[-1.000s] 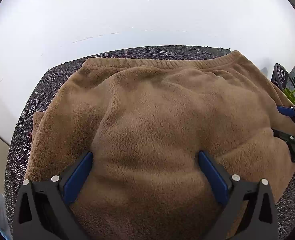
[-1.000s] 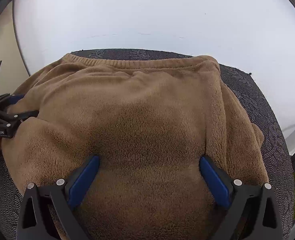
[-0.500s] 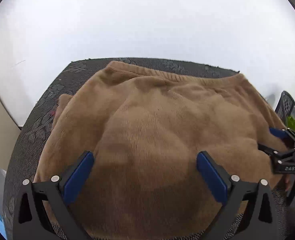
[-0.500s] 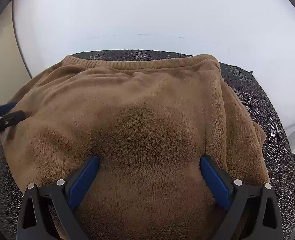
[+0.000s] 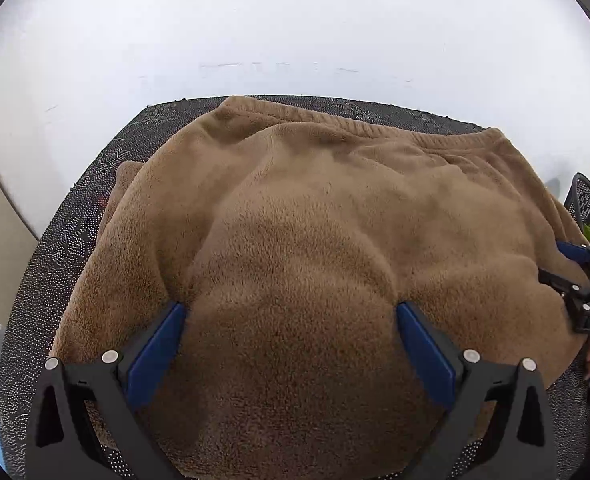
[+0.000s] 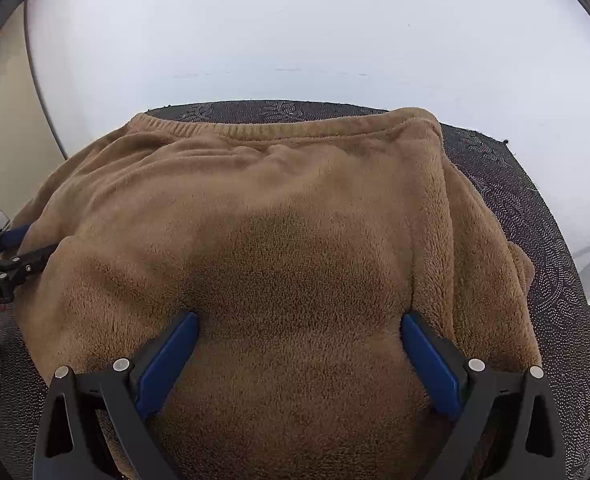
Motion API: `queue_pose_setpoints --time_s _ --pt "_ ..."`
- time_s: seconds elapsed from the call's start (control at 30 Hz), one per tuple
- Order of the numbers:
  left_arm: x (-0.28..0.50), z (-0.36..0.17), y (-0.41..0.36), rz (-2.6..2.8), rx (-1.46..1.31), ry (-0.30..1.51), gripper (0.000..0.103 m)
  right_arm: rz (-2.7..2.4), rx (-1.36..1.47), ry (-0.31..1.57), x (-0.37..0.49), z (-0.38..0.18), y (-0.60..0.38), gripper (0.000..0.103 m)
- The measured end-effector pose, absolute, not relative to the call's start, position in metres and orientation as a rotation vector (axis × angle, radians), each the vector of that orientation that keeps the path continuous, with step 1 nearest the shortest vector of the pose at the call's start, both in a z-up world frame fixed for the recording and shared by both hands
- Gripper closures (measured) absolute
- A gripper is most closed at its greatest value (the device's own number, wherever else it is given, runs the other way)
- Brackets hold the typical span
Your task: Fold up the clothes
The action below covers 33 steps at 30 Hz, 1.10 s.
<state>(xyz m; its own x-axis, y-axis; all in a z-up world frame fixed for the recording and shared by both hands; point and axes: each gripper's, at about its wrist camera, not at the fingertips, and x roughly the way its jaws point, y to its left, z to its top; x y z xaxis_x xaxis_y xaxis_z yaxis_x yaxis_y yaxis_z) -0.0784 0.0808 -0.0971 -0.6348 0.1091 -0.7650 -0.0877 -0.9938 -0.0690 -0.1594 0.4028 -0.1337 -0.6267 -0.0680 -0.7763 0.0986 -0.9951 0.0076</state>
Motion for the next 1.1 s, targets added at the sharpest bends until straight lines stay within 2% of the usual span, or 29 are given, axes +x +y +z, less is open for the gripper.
queue_pose_setpoints --time_s 0.17,0.4,0.5,0.6,0.7,0.8,0.87,1.0,1.1 --pt "-0.074 -0.095 0.078 2.742 -1.251 -0.091 0.000 -2.753 1.314 0.060 -0.159 -0.133 0.401 0.001" --pt "-0.051 -0.077 0.040 2.762 -1.127 -0.403 0.000 -2.783 1.269 0.033 -0.152 -0.126 0.403 0.001" --pt "-0.053 -0.069 0.023 2.787 -1.100 -0.456 0.000 -2.853 1.221 -0.104 -0.140 -0.109 0.402 0.001" --pt "-0.067 -0.077 0.019 2.818 -1.204 -0.390 0.000 -2.819 1.160 -0.300 -0.138 -0.094 0.389 0.001" --pt "-0.068 -0.084 0.022 2.822 -1.211 -0.321 0.000 -2.776 1.170 -0.241 -0.149 -0.095 0.359 0.001" --pt "-0.069 -0.092 0.025 2.824 -1.216 -0.252 0.000 -2.748 1.332 -0.005 -0.167 -0.124 0.327 0.001" --pt "-0.070 -0.093 0.022 2.809 -1.215 -0.273 0.000 -2.780 1.316 0.071 -0.167 -0.132 0.319 0.001" --pt "-0.067 -0.090 0.009 2.767 -1.184 -0.440 0.000 -2.777 1.329 0.054 -0.169 -0.131 0.320 0.001" --pt "-0.061 -0.081 -0.006 2.789 -1.177 -0.636 0.000 -2.804 1.321 -0.009 -0.170 -0.112 0.315 0.001"
